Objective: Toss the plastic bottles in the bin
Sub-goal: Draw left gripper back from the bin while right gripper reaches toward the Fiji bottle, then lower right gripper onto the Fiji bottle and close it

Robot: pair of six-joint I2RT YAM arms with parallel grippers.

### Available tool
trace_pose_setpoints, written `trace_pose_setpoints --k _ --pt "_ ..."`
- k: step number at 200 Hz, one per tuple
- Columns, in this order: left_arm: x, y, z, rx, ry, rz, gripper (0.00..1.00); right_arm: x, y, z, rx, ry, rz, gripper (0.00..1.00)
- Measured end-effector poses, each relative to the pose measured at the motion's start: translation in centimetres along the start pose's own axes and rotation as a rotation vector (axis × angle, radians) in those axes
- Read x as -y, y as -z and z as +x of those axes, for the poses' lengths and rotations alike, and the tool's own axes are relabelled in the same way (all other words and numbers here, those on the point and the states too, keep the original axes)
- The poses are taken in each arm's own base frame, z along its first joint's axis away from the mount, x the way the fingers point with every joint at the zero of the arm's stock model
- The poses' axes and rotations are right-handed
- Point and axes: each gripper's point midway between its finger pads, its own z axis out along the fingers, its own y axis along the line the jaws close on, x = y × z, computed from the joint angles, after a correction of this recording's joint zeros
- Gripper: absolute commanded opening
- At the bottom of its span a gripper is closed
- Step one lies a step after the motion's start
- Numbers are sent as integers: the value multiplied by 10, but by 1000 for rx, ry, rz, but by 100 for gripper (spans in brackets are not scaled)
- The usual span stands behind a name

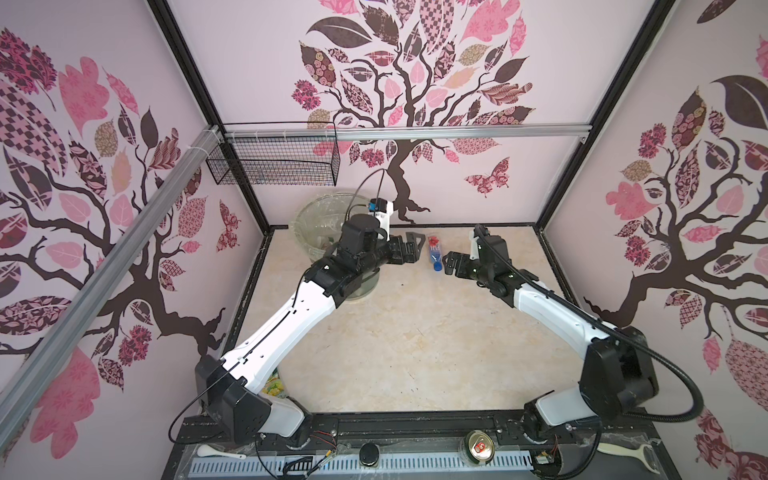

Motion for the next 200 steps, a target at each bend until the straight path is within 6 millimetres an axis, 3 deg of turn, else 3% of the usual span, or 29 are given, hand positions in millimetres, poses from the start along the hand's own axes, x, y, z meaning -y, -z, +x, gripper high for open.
trace_pose_setpoints --k 22,59,117,166,200 --pt "-10 -9 26 -50 34 -12 98 9 -30 3 -27 2 29 100" --pt "-15 -16 51 -97 59 -17 98 14 -73 0 -51 17 47 100" --pt "-11 -16 54 -91 58 -4 98 2 -135 -23 -41 35 14 99" --pt "-11 -16 54 -93 62 -5 98 9 -184 -10 -95 46 51 91" --pt "-12 -16 55 -94 66 -9 98 12 -206 -1 -125 110 125 85"
